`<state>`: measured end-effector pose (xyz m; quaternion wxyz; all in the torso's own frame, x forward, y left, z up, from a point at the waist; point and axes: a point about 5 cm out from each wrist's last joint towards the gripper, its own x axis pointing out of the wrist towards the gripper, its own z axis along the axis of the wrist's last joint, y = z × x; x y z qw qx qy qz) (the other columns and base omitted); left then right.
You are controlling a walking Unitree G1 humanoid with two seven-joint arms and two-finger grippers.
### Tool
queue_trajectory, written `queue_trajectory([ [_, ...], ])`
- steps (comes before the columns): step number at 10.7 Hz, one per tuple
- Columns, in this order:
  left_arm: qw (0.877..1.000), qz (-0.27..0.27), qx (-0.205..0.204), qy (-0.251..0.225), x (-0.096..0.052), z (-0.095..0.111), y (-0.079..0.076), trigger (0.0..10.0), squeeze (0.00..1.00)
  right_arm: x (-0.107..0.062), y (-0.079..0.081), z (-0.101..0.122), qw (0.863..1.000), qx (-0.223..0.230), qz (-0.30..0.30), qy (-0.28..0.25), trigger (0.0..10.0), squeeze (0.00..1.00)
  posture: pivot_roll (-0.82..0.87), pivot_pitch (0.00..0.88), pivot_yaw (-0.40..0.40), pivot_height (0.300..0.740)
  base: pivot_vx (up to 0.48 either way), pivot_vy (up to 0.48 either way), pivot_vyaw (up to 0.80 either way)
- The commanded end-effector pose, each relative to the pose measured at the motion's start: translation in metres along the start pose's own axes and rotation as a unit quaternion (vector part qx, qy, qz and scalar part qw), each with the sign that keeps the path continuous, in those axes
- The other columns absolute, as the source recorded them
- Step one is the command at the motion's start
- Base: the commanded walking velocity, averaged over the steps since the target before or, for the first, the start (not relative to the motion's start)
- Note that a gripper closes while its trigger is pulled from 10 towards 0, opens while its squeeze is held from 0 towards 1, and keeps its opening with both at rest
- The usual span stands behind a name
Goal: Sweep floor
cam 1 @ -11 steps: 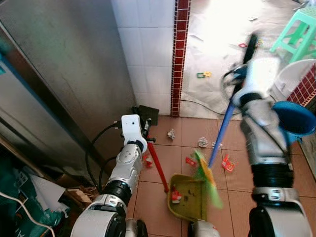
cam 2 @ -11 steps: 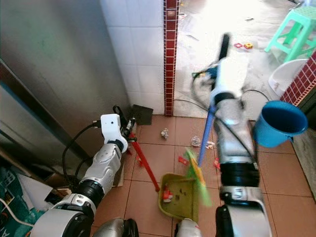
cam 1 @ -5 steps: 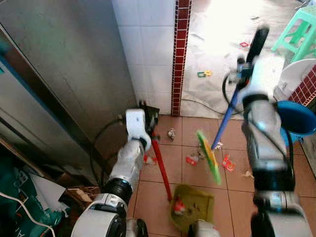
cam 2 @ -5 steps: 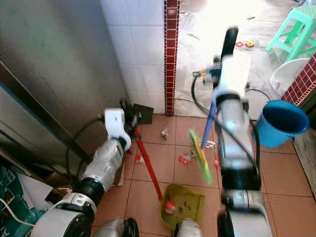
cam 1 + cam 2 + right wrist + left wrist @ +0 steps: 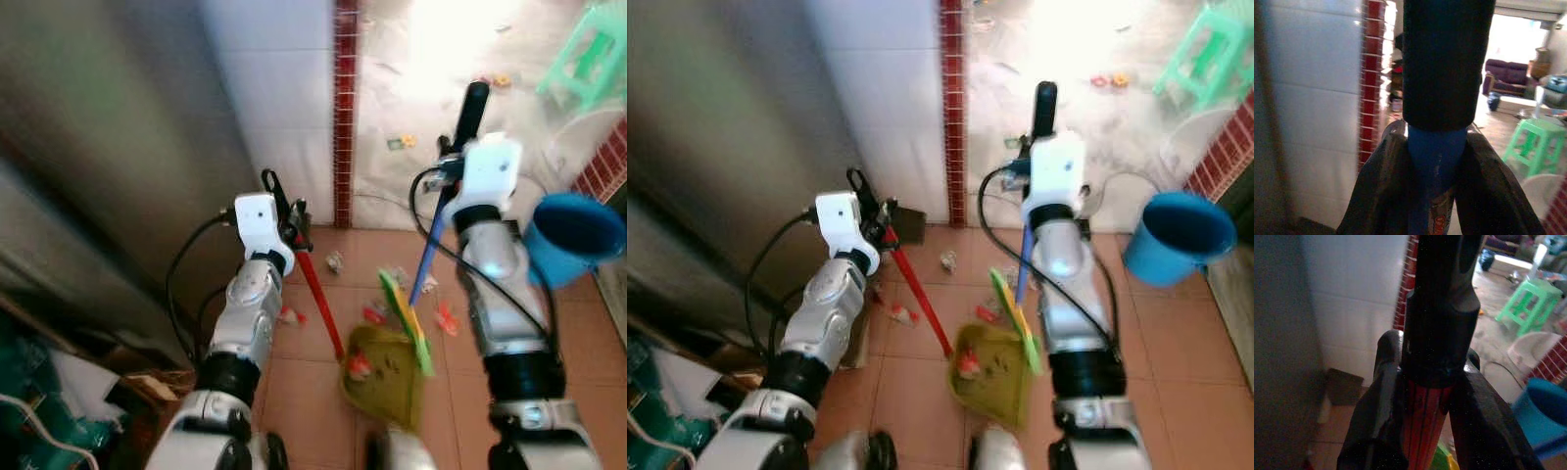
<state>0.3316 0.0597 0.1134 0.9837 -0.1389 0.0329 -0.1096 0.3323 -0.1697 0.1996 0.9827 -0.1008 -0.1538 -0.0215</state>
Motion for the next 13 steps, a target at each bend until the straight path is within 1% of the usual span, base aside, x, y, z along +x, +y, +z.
queue_trajectory([
  [1, 1.0, -0.001, -0.011, -0.023, -0.001, 0.012, -0.002, 10.0, 0.0, 0.007, 0.0, 0.024, 0.999, -0.006, -0.004, -0.054, 10.0, 0.0, -0.11, 0.121, 0.095, 0.74, 0.0, -0.379, 0.0],
  [2, 1.0, 0.003, -0.011, -0.017, -0.006, 0.008, -0.001, 10.0, 0.0, 0.006, -0.003, 0.023, 0.998, -0.028, -0.016, -0.05, 10.0, 0.0, -0.11, 0.116, 0.094, 0.74, 0.0, -0.375, 0.0],
  [3, 1.0, 0.009, -0.013, -0.018, -0.009, 0.008, 0.002, 10.0, 0.0, 0.003, -0.01, 0.018, 0.997, -0.062, -0.027, -0.043, 10.0, 0.0, -0.11, 0.105, 0.093, 0.74, 0.0, -0.375, 0.0],
  [5, 0.999, 0.033, -0.015, -0.017, -0.014, 0.01, 0.016, 10.0, 0.0, -0.007, -0.017, 0.005, 0.998, -0.053, -0.04, -0.011, 10.0, 0.0, -0.13, 0.07, 0.1, 0.74, 0.0, -0.368, 0.0],
  [7, 0.998, 0.052, -0.01, -0.019, -0.016, 0.013, 0.025, 10.0, 0.0, -0.008, -0.017, 0.007, 0.997, -0.06, -0.044, -0.015, 10.0, 0.0, -0.14, 0.042, 0.106, 0.74, 0.0, -0.306, 0.0],
  [8, 0.998, 0.062, 0.0, -0.025, -0.017, 0.015, 0.028, 10.0, 0.0, -0.007, -0.017, 0.009, 0.997, -0.063, -0.047, -0.021, 10.0, 0.0, -0.15, 0.033, 0.106, 0.74, 0.0, 0.0, 0.0],
  [10, 0.99, 0.134, 0.013, -0.052, -0.024, 0.026, 0.051, 10.0, 0.0, -0.001, -0.022, 0.016, 0.996, -0.06, -0.05, -0.038, 10.0, 0.0, -0.15, 0.025, 0.102, 0.74, 0.0, 0.0, 0.0],
  [11, 0.988, 0.147, 0.003, -0.055, -0.027, 0.026, 0.055, 10.0, 0.0, -0.002, -0.026, 0.015, 0.995, -0.077, -0.058, -0.034, 10.0, 0.0, -0.15, 0.025, 0.1, 0.74, 0.0, 0.0, 0.0],
  [12, 0.988, 0.148, -0.009, -0.051, -0.031, 0.025, 0.055, 10.0, 0.0, -0.005, -0.03, 0.009, 0.994, -0.082, -0.065, -0.019, 10.0, 0.0, -0.15, 0.025, 0.101, 0.74, 0.0, 0.0, 0.0],
  [13, 0.989, 0.137, -0.005, -0.061, -0.036, 0.029, 0.053, 10.0, 0.0, -0.01, -0.033, 0.002, 0.994, -0.081, -0.067, 0.001, 10.0, 0.0, -0.15, 0.027, 0.102, 0.74, 0.0, 0.0, -0.49],
])
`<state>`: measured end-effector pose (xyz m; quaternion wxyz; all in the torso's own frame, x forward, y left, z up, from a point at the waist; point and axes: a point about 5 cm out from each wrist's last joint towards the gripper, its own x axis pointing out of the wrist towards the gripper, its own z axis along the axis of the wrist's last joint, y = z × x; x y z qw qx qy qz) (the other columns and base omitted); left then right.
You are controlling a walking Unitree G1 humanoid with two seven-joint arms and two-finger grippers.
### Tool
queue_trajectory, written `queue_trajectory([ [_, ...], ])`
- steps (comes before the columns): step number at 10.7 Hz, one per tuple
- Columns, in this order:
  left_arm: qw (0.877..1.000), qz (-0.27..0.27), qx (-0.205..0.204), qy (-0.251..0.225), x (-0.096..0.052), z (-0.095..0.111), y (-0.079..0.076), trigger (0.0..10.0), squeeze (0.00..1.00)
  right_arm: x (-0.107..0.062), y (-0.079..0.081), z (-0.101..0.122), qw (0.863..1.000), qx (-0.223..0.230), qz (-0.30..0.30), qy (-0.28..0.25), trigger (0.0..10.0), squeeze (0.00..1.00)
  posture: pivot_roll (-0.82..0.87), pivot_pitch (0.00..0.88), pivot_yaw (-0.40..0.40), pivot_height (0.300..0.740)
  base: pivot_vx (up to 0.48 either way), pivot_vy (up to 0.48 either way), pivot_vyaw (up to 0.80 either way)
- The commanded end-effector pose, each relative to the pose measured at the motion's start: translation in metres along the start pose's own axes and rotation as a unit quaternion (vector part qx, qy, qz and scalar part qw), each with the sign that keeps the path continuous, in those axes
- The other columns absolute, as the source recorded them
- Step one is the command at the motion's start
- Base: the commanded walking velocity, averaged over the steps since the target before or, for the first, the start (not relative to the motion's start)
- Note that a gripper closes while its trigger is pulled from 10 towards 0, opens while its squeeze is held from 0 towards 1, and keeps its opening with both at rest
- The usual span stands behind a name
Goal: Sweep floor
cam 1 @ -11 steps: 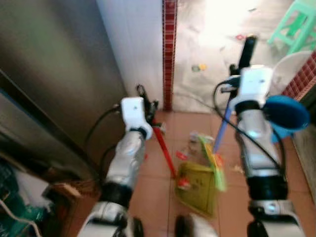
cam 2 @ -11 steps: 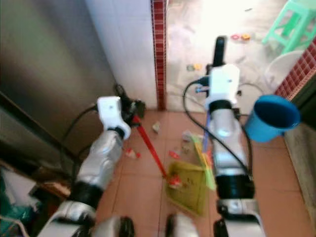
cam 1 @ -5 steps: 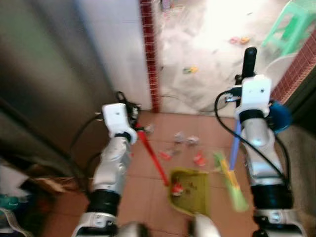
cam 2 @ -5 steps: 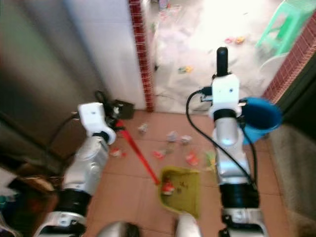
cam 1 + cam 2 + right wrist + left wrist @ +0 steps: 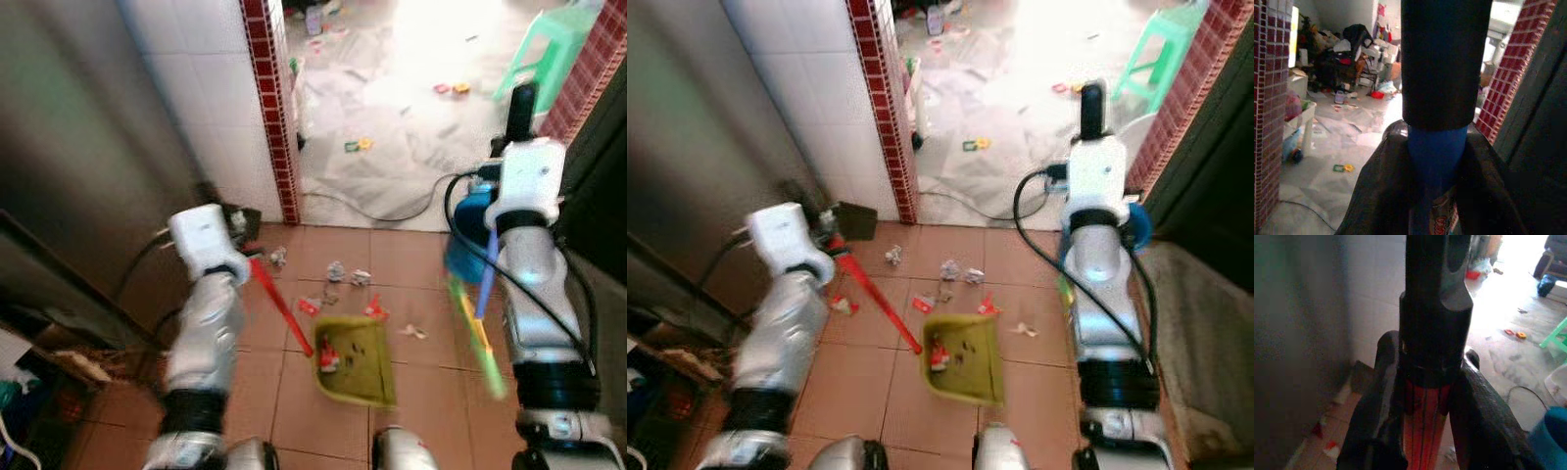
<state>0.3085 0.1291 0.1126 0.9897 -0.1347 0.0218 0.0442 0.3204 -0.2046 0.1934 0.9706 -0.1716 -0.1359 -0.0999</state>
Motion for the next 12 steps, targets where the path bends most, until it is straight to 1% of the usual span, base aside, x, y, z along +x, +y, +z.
queue_trajectory([
  [1, 0.999, -0.003, 0.001, -0.045, -0.003, 0.017, -0.003, 10.0, 0.0, -0.003, -0.001, 0.006, 1.0, 0.006, -0.004, -0.012, 10.0, 0.0, -0.15, 0.031, 0.103, 0.74, 0.0, 0.0, -0.8],
  [2, 0.999, -0.001, 0.001, -0.054, -0.004, 0.021, 0.0, 10.0, 0.0, -0.006, -0.001, 0.002, 1.0, 0.014, -0.007, 0.0, 10.0, 0.0, -0.15, 0.032, 0.102, 0.74, 0.0, 0.0, -0.66],
  [3, 0.997, 0.012, 0.019, -0.069, -0.004, 0.026, 0.006, 10.0, 0.0, -0.009, 0.0, -0.003, 1.0, 0.024, -0.007, 0.013, 10.0, 0.0, -0.15, 0.034, 0.098, 0.74, 0.0, 0.0, 0.0],
  [4, 0.998, -0.003, 0.01, -0.067, -0.002, 0.03, 0.004, 10.0, 0.0, -0.008, 0.002, -0.004, 1.0, 0.021, -0.007, 0.02, 10.0, 0.0, -0.15, 0.035, 0.094, 0.74, 0.0, 0.0, 0.0],
  [5, 0.997, -0.011, 0.009, -0.07, -0.001, 0.034, 0.002, 10.0, 0.0, -0.007, 0.002, -0.005, 0.999, 0.022, -0.009, 0.023, 10.0, 0.0, -0.15, 0.033, 0.092, 0.74, 0.0, 0.0, -0.8],
  [6, 0.997, -0.019, -0.002, -0.072, 0.0, 0.038, -0.002, 10.0, 0.0, -0.005, 0.002, -0.004, 0.999, 0.023, -0.008, 0.021, 10.0, 0.0, -0.15, 0.033, 0.092, 0.74, 0.0, 0.0, -0.8],
  [7, 0.997, -0.02, -0.006, -0.073, -0.001, 0.039, -0.004, 10.0, 0.0, -0.004, 0.002, -0.003, 0.999, 0.025, -0.008, 0.021, 10.0, 0.0, -0.15, 0.033, 0.092, 0.74, 0.0, 0.0, -0.41],
  [8, 0.997, -0.023, -0.008, -0.072, -0.001, 0.039, -0.005, 10.0, 0.0, -0.004, 0.002, -0.003, 0.999, 0.026, -0.008, 0.021, 10.0, 0.0, -0.15, 0.025, 0.09, 0.74, 0.0, 0.0, -0.51],
  [10, 0.998, -0.014, -0.031, -0.054, 0.0, 0.033, -0.004, 10.0, 0.0, -0.006, 0.004, -0.004, 0.999, 0.025, -0.004, 0.024, 10.0, 0.0, -0.16, 0.021, 0.091, 0.74, 0.0, 0.0, -0.63],
  [12, 0.997, -0.026, -0.041, -0.053, 0.002, 0.035, -0.009, 10.0, 0.0, -0.005, 0.002, -0.005, 0.999, 0.026, -0.003, 0.019, 10.0, 0.0, -0.16, 0.004, 0.088, 0.74, 0.0, 0.0, -0.71],
])
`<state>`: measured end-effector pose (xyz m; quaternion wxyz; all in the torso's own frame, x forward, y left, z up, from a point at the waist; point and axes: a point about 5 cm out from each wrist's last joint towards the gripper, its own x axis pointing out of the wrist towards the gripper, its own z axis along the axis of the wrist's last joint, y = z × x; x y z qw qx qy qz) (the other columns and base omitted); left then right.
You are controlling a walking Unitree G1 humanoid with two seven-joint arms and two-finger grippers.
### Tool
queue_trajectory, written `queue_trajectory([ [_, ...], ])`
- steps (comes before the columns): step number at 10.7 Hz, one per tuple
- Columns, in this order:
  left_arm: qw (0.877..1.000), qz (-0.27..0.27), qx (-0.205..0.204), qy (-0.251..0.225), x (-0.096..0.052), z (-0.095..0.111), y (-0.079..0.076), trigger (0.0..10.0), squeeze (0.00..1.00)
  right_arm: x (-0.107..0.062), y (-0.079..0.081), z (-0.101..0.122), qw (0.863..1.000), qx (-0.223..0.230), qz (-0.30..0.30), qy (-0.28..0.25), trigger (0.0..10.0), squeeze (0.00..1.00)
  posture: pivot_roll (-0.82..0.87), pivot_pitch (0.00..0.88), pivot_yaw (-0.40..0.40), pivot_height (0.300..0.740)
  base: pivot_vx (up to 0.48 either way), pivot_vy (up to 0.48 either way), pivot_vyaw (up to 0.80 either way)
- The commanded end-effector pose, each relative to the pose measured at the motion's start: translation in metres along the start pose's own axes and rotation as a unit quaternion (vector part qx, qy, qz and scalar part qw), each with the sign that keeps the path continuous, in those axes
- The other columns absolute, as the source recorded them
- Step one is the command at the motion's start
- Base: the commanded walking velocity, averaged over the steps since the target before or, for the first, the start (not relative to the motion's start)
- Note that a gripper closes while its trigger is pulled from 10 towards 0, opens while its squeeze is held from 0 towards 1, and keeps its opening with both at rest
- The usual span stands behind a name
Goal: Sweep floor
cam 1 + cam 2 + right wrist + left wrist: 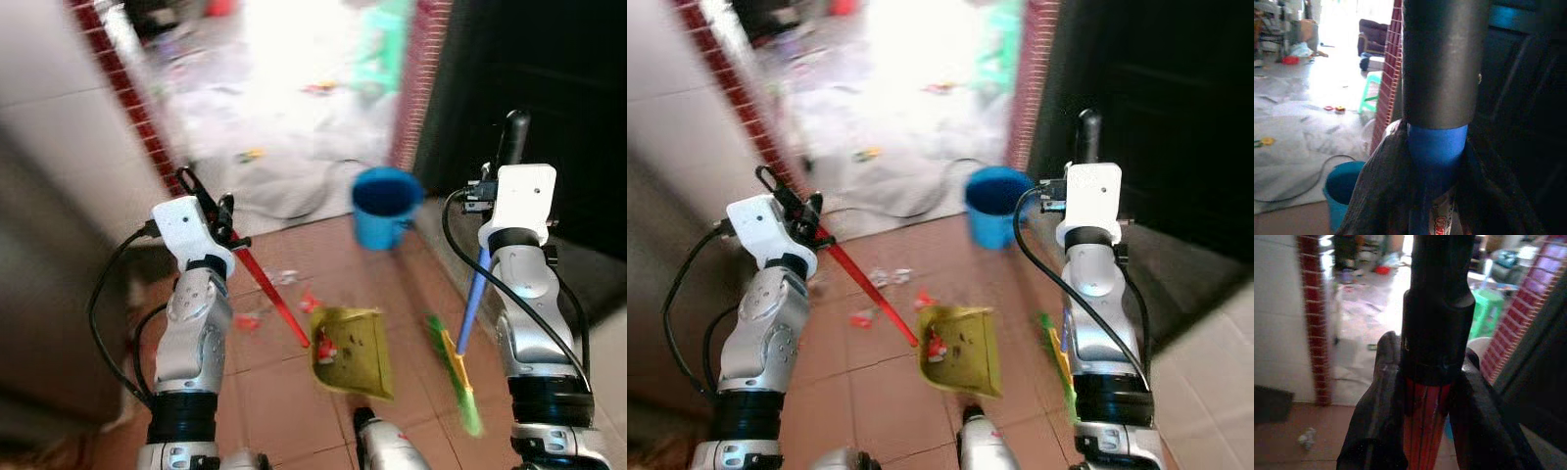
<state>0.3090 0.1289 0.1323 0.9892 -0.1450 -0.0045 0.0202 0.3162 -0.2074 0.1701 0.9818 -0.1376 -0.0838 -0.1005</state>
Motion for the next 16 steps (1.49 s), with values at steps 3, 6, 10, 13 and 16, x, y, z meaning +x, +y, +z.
queue_trajectory([
  [3, 0.998, -0.02, 0.048, -0.027, -0.014, 0.004, 0.007, 10.0, 0.0, -0.005, 0.027, 0.005, 0.997, 0.015, 0.075, -0.031, 10.0, 0.0, -0.1, 0.0, 0.036, 0.74, 0.0, 0.0, 0.0],
  [6, 0.997, 0.014, 0.069, -0.033, -0.026, 0.004, 0.032, 10.0, 0.0, -0.011, 0.054, -0.002, 0.99, 0.021, 0.133, -0.032, 10.0, 0.0, -0.06, 0.0, -0.01, 0.74, 0.0, 0.0, 0.0],
  [10, 0.999, 0.009, 0.013, -0.047, -0.009, 0.007, 0.013, 10.0, 0.0, 0.013, 0.032, 0.003, 0.986, -0.026, 0.153, -0.055, 10.0, 0.0, -0.12, 0.0, -0.061, 0.74, 0.0, 0.0, 0.0],
  [13, 1.0, -0.006, 0.016, -0.005, -0.002, -0.013, 0.01, 10.0, 0.0, -0.009, 0.04, -0.013, 0.991, -0.019, 0.129, -0.037, 10.0, 0.0, -0.15, 0.0, 0.036, 0.74, 0.0, 0.0, 0.0],
  [16, 0.999, -0.022, 0.029, 0.008, 0.001, -0.016, 0.009, 10.0, 0.0, -0.015, 0.043, -0.021, 0.994, 0.016, 0.104, -0.024, 10.0, 0.0, -0.13, 0.0, 0.09, 0.74, 0.0, 0.0, 0.0],
])
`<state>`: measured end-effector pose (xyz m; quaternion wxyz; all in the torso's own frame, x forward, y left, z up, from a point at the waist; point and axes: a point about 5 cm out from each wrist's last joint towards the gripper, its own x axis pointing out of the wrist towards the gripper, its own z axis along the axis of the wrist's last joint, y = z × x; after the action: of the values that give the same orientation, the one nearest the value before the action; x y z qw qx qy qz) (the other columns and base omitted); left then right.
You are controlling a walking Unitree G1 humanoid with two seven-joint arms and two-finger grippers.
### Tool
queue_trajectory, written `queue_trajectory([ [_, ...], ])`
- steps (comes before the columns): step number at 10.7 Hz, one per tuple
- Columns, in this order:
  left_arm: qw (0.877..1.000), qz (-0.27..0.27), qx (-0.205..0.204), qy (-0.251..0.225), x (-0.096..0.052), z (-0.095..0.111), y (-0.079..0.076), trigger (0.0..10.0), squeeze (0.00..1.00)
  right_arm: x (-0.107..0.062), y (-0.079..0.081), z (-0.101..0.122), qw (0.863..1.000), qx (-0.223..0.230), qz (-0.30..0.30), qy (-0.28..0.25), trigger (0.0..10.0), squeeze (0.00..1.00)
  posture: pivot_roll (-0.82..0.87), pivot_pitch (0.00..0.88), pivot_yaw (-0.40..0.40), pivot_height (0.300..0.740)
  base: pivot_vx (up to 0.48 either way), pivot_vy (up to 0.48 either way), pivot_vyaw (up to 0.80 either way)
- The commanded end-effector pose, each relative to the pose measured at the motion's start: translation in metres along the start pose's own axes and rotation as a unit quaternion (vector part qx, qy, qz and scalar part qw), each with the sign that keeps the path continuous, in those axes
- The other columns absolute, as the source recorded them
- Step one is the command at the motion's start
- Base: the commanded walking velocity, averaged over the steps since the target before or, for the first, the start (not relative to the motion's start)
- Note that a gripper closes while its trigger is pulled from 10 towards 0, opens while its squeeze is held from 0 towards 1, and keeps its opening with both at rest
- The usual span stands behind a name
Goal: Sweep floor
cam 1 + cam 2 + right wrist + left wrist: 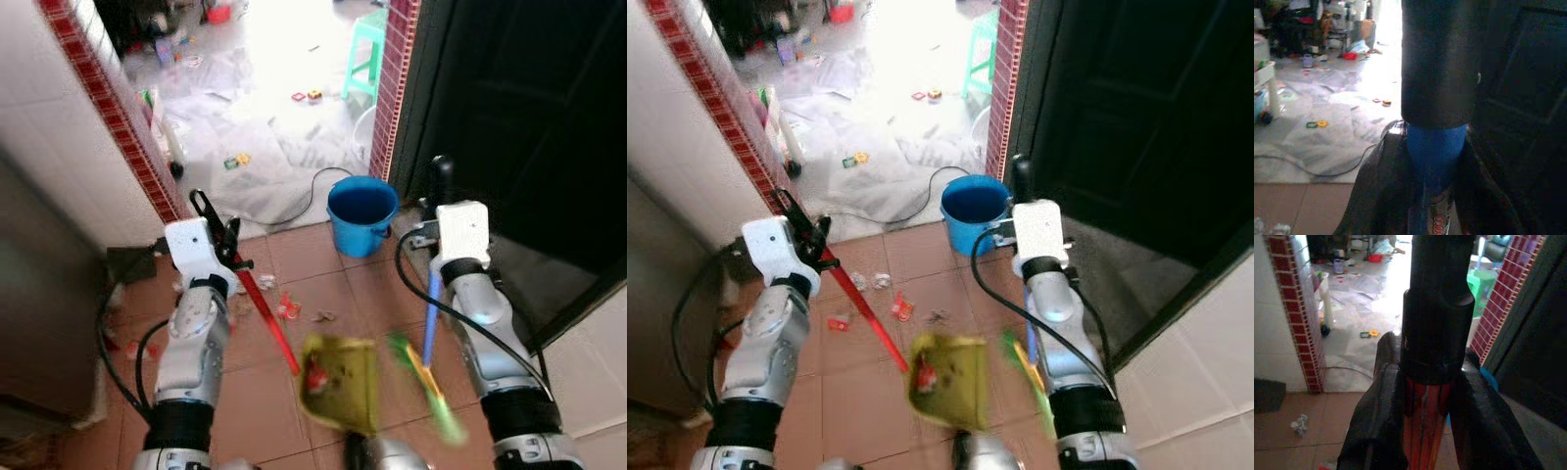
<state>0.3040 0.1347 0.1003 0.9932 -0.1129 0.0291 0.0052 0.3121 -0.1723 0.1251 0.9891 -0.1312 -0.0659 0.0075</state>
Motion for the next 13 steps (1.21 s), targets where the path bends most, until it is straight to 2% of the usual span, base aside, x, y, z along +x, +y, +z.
queue_trajectory([
  [1, 0.999, -0.018, 0.009, -0.03, 0.002, 0.013, -0.003, 10.0, 0.0, 0.002, -0.002, 0.011, 0.999, 0.005, -0.005, -0.033, 10.0, 0.0, -0.13, 0.0, 0.099, 0.74, 0.0, 0.0, 0.0],
  [4, 0.999, 0.001, 0.009, -0.032, -0.002, 0.014, 0.01, 10.0, 0.0, 0.006, -0.006, 0.01, 1.0, -0.002, -0.001, -0.03, 10.0, 0.0, -0.11, 0.0, 0.069, 0.74, 0.0, 0.464, 0.0],
  [6, 0.999, 0.006, 0.006, -0.031, -0.008, 0.011, 0.01, 10.0, 0.0, 0.009, -0.006, 0.012, 0.999, -0.005, 0.006, -0.033, 10.0, 0.0, -0.1, 0.0, 0.055, 0.74, 0.0, 0.48, 0.0],
  [9, 1.0, -0.001, 0.01, -0.028, -0.006, 0.012, 0.009, 10.0, 0.0, 0.007, -0.002, 0.016, 0.999, -0.007, 0.012, -0.038, 10.0, 0.0, -0.11, 0.0, 0.051, 0.74, 0.0, 0.48, 0.0],
  [11, 0.999, -0.007, 0.018, -0.033, -0.004, 0.016, 0.006, 10.0, 0.0, 0.011, -0.004, 0.022, 0.999, -0.019, 0.004, -0.048, 10.0, 0.0, -0.1, 0.0, 0.057, 0.74, 0.0, 0.161, 0.0],
  [13, 0.999, -0.002, 0.013, -0.032, -0.016, 0.004, 0.012, 10.0, 0.0, 0.006, -0.007, 0.018, 0.999, -0.017, -0.006, -0.047, 10.0, 0.0, -0.11, 0.0, 0.074, 0.74, 0.0, 0.0, 0.0],
])
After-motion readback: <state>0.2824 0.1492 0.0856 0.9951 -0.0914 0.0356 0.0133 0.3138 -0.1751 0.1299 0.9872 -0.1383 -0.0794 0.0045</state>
